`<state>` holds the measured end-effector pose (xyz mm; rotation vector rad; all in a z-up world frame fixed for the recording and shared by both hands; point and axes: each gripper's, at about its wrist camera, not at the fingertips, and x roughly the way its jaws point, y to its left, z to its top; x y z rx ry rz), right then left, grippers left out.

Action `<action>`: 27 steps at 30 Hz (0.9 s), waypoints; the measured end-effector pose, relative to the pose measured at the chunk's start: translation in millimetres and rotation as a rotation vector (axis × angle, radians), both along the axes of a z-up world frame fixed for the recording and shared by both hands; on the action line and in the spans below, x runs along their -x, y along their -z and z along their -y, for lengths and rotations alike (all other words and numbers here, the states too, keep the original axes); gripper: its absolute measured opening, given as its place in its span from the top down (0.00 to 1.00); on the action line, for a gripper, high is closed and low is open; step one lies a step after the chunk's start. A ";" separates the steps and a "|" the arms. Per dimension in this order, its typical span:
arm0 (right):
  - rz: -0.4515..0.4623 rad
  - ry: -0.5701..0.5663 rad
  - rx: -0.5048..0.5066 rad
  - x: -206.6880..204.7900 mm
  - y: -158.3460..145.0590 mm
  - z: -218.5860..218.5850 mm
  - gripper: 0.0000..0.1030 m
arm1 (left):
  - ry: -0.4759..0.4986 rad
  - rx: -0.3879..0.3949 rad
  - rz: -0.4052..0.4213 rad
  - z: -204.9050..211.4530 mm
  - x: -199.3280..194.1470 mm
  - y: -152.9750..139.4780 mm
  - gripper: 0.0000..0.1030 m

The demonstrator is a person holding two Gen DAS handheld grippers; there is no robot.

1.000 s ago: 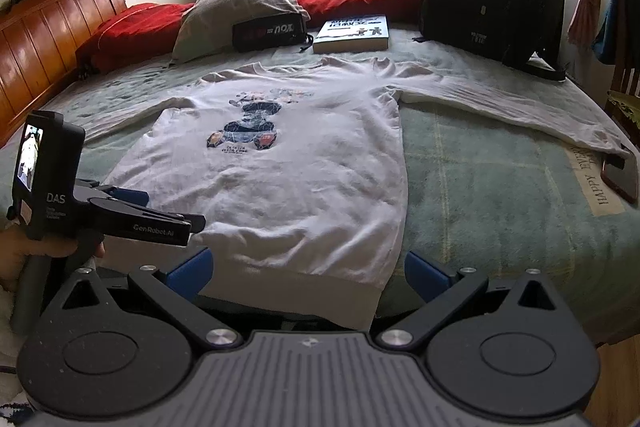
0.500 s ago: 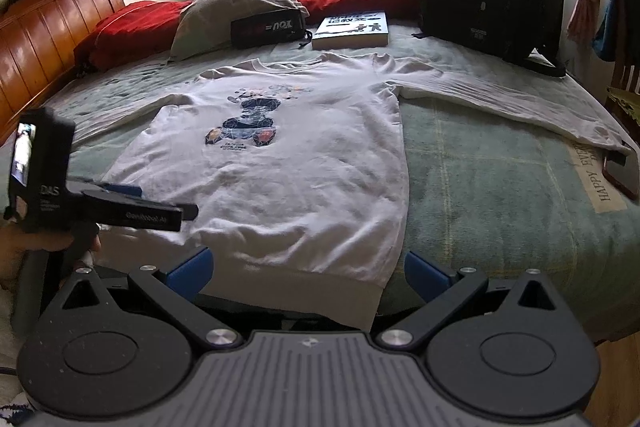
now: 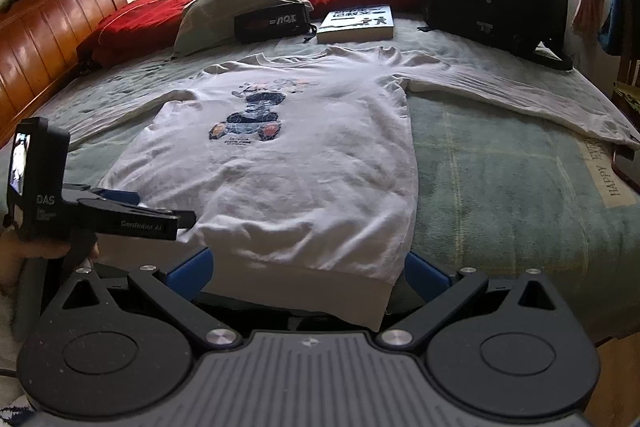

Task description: Fold clothes

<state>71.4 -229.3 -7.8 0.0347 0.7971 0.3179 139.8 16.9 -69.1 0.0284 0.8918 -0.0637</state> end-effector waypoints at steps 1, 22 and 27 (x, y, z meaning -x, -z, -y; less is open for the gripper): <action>-0.001 0.003 -0.002 -0.3 0.3 0.9 0.00 | 0.002 0.007 0.006 0.3 0.3 -2.8 0.08; -0.020 0.007 -0.055 -6.2 7.7 6.2 0.00 | 0.011 0.000 0.005 -6.5 2.1 0.8 0.06; -0.028 -0.010 -0.058 -7.1 11.0 3.7 0.00 | -0.036 0.024 0.009 -13.5 7.6 -3.8 0.06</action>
